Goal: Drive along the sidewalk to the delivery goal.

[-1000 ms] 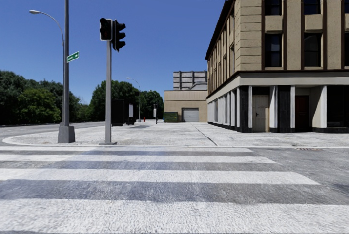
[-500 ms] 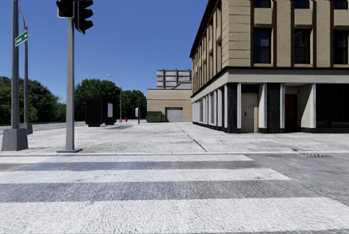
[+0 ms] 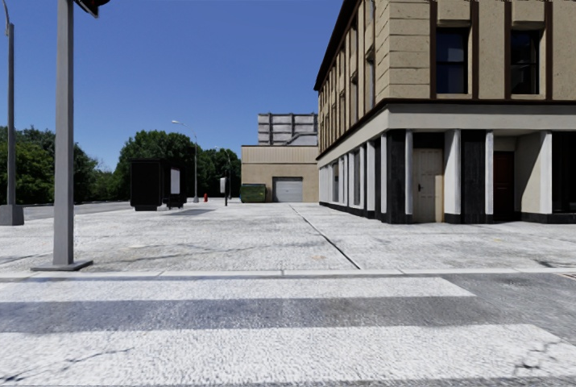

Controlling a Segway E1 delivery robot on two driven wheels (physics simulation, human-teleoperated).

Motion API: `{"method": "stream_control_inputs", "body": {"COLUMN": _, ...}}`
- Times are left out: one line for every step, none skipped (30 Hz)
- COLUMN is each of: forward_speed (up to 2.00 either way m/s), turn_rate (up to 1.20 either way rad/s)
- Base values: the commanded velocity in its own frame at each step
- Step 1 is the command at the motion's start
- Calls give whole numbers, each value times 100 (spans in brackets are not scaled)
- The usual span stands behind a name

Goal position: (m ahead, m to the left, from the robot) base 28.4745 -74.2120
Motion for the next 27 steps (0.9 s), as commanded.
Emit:
{"method": "stream_control_inputs", "body": {"forward_speed": 200, "turn_rate": 0}}
{"method": "stream_control_inputs", "body": {"forward_speed": 200, "turn_rate": 0}}
{"method": "stream_control_inputs", "body": {"forward_speed": 200, "turn_rate": 0}}
{"method": "stream_control_inputs", "body": {"forward_speed": 200, "turn_rate": 0}}
{"method": "stream_control_inputs", "body": {"forward_speed": 200, "turn_rate": 0}}
{"method": "stream_control_inputs", "body": {"forward_speed": 200, "turn_rate": 0}}
{"method": "stream_control_inputs", "body": {"forward_speed": 200, "turn_rate": 0}}
{"method": "stream_control_inputs", "body": {"forward_speed": 200, "turn_rate": 0}}
{"method": "stream_control_inputs", "body": {"forward_speed": 200, "turn_rate": 0}}
{"method": "stream_control_inputs", "body": {"forward_speed": 200, "turn_rate": 0}}
{"method": "stream_control_inputs", "body": {"forward_speed": 200, "turn_rate": -7}}
{"method": "stream_control_inputs", "body": {"forward_speed": 200, "turn_rate": -14}}
{"method": "stream_control_inputs", "body": {"forward_speed": 200, "turn_rate": -14}}
{"method": "stream_control_inputs", "body": {"forward_speed": 200, "turn_rate": -24}}
{"method": "stream_control_inputs", "body": {"forward_speed": 200, "turn_rate": -33}}
{"method": "stream_control_inputs", "body": {"forward_speed": 200, "turn_rate": -40}}
{"method": "stream_control_inputs", "body": {"forward_speed": 200, "turn_rate": -40}}
{"method": "stream_control_inputs", "body": {"forward_speed": 200, "turn_rate": -51}}
{"method": "stream_control_inputs", "body": {"forward_speed": 200, "turn_rate": -57}}
{"method": "stream_control_inputs", "body": {"forward_speed": 200, "turn_rate": -59}}
{"method": "stream_control_inputs", "body": {"forward_speed": 200, "turn_rate": -59}}
{"method": "stream_control_inputs", "body": {"forward_speed": 200, "turn_rate": -60}}
{"method": "stream_control_inputs", "body": {"forward_speed": 200, "turn_rate": -60}}
{"method": "stream_control_inputs", "body": {"forward_speed": 200, "turn_rate": -60}}
{"method": "stream_control_inputs", "body": {"forward_speed": 200, "turn_rate": -60}}
{"method": "stream_control_inputs", "body": {"forward_speed": 200, "turn_rate": -60}}
{"method": "stream_control_inputs", "body": {"forward_speed": 200, "turn_rate": -60}}
